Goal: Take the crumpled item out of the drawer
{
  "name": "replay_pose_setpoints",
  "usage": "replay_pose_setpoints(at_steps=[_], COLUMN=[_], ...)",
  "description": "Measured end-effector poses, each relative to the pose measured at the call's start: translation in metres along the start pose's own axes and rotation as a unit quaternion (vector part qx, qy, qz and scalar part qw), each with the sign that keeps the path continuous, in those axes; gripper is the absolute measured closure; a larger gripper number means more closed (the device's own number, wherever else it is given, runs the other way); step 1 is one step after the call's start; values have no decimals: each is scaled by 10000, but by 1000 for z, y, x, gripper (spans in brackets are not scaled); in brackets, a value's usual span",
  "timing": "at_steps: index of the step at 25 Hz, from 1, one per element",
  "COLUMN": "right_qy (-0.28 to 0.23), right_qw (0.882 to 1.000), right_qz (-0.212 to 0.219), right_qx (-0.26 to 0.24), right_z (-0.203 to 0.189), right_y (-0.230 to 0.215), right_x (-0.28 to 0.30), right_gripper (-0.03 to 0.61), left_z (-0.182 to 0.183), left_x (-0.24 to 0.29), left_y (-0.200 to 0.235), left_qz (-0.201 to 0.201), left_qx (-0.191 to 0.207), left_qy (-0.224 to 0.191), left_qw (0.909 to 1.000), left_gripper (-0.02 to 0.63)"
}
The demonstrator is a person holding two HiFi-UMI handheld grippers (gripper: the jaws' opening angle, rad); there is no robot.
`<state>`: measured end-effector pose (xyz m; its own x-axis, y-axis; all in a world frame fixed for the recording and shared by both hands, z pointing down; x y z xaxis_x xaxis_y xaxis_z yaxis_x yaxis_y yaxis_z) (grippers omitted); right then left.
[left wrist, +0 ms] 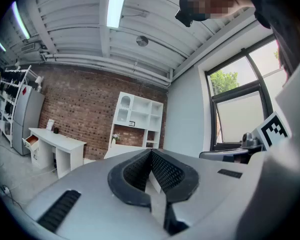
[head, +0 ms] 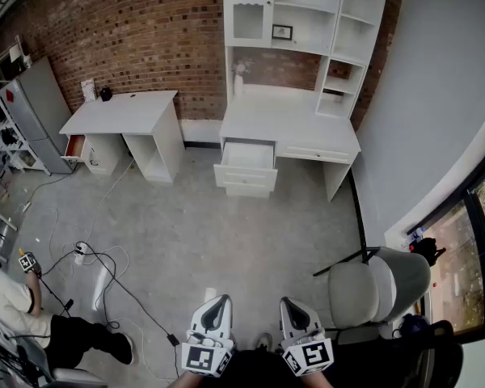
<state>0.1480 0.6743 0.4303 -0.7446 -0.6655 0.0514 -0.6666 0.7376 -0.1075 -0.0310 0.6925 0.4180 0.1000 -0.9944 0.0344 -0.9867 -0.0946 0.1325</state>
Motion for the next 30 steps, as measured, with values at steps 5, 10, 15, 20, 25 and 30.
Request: replay_pose_setpoints(at_steps=[5,10,15,20,25,30], right_qy=[4,3,-37,10,10,-79], right_qw=[10000,10000,9999,10000,10000,9998], right_qz=[-11,15,-15,-18,-73,-186], right_qx=[-3,-8,112,51,17,21], right_z=[4,2,2,2,-5,-9], right_y=[0,1,3,12,22,26], right_x=[3,4,12,29,53,76], right_gripper=[566,566,565,565,565,565], left_z=[3,0,1,0,-9,-17], left_x=[2,2,1,1,9,19], left_y=[1,1,10,30,55,77], left_qz=[-23,-33,-27,9,-17,-130], left_qx=[-7,-35,-56,-106,-74,-88], left_qy=[13,25,30,42,114,155], left_qw=[10000,10000,10000,9999,9999,9998], left_gripper=[589,589,589,589,589,589])
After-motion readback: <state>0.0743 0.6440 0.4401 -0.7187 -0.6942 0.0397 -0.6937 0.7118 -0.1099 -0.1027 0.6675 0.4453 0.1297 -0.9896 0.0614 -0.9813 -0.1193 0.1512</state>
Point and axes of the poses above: the fingertips, and each gripper's own axes: x forward along the fingers, y to its left, z out of its top, the point moved 5 cm from there along -x, backward along the fingers, and after that the axes turned 13 degrees about z, right-handed, at the moved point
